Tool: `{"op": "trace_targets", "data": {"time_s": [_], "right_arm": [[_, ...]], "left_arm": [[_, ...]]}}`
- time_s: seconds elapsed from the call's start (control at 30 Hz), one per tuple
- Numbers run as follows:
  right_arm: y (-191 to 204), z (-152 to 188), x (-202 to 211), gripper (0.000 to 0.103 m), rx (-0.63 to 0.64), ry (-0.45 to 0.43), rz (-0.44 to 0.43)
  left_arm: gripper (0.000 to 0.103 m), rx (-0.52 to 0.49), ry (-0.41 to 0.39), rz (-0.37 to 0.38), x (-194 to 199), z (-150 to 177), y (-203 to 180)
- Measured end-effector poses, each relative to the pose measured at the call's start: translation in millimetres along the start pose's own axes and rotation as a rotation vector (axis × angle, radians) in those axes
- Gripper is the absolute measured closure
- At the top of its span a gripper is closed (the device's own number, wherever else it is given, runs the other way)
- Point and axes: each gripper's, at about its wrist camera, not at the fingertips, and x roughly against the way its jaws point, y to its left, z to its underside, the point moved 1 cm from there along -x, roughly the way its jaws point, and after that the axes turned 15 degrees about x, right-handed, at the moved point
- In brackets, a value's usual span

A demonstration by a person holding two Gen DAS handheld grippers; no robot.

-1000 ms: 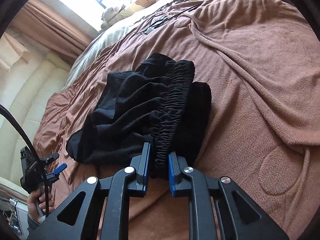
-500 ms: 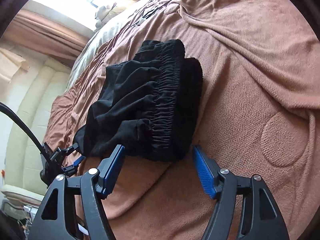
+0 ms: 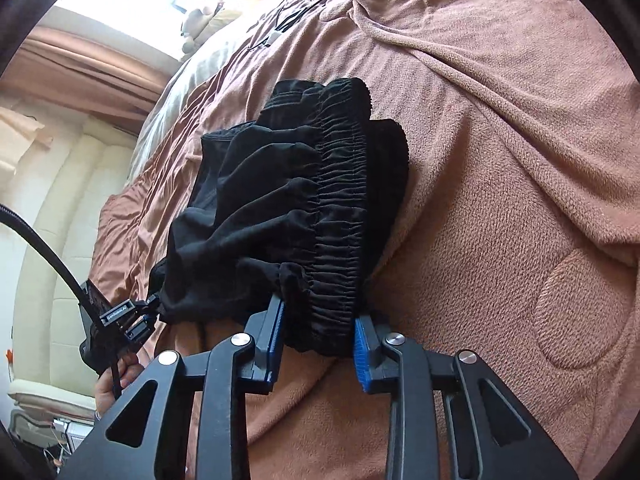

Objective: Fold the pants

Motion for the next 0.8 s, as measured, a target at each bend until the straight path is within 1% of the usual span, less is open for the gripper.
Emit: {"op": "trace_targets", "data": {"time_s": [0.2, 0.37, 0.43, 0.5, 0.57, 0.8], "right_arm": [[9, 3, 13, 0.079, 0.013, -0.024, 0.003], [13, 11, 26, 0.079, 0.014, -0.035, 0.001], [14, 14, 32, 0.081, 0.014, -0.037, -0.002], [16, 17, 36, 0.081, 0.014, -0.037, -0.021], [20, 23, 41, 0.081, 0.032, -0.037, -0.013], [22, 42, 53, 0.081, 0.036, -0.016, -0.033]], "left_arm": [[0.094, 0.005, -0.017, 0.042, 32, 2, -2], [0.094, -0.007, -0.014, 0.068, 55, 11, -3], [0.095, -0.008, -0.017, 0.065, 62, 16, -1], [0.095, -0.006, -0.017, 0.072, 68, 20, 1], [0.095, -0.007, -0.016, 0.074, 75, 26, 4], [0.095, 0.003, -0.010, 0.072, 102, 48, 28]]}}
